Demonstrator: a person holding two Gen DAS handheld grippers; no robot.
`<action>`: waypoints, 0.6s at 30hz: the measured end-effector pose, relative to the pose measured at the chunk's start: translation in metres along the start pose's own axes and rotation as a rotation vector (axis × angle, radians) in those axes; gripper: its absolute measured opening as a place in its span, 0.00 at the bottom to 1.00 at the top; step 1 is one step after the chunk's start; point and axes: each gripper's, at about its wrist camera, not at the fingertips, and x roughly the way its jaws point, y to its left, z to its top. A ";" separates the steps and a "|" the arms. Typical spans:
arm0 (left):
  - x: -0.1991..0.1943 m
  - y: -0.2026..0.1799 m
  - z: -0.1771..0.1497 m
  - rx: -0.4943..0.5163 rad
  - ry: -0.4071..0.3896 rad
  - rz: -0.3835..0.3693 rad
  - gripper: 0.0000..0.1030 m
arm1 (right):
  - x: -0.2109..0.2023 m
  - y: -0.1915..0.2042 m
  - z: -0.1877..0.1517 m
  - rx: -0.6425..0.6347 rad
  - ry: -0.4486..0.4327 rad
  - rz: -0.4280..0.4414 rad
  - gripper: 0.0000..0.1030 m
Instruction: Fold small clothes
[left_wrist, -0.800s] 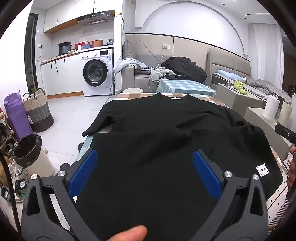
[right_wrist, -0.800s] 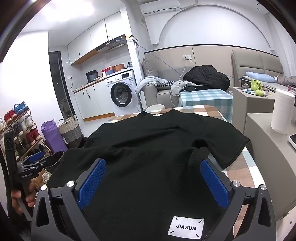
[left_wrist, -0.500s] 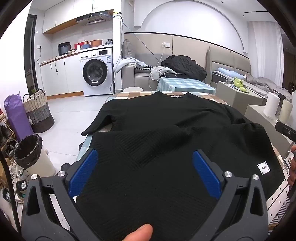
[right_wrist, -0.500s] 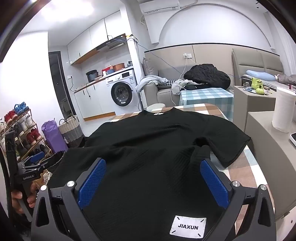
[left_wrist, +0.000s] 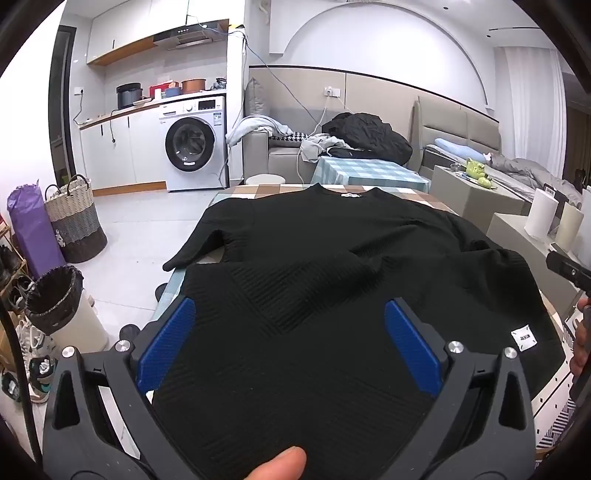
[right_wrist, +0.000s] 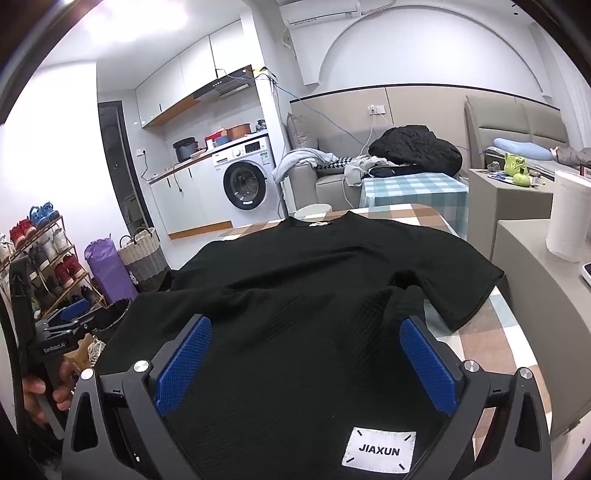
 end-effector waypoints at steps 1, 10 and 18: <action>0.000 0.001 0.000 -0.003 0.000 -0.001 0.99 | 0.001 -0.001 0.000 0.000 0.001 -0.001 1.00; 0.000 0.001 0.000 0.021 -0.014 0.011 0.99 | 0.001 -0.003 0.001 0.001 -0.003 -0.004 1.00; -0.001 -0.005 -0.004 0.046 -0.019 -0.001 0.99 | 0.000 -0.004 0.001 0.001 -0.005 -0.007 1.00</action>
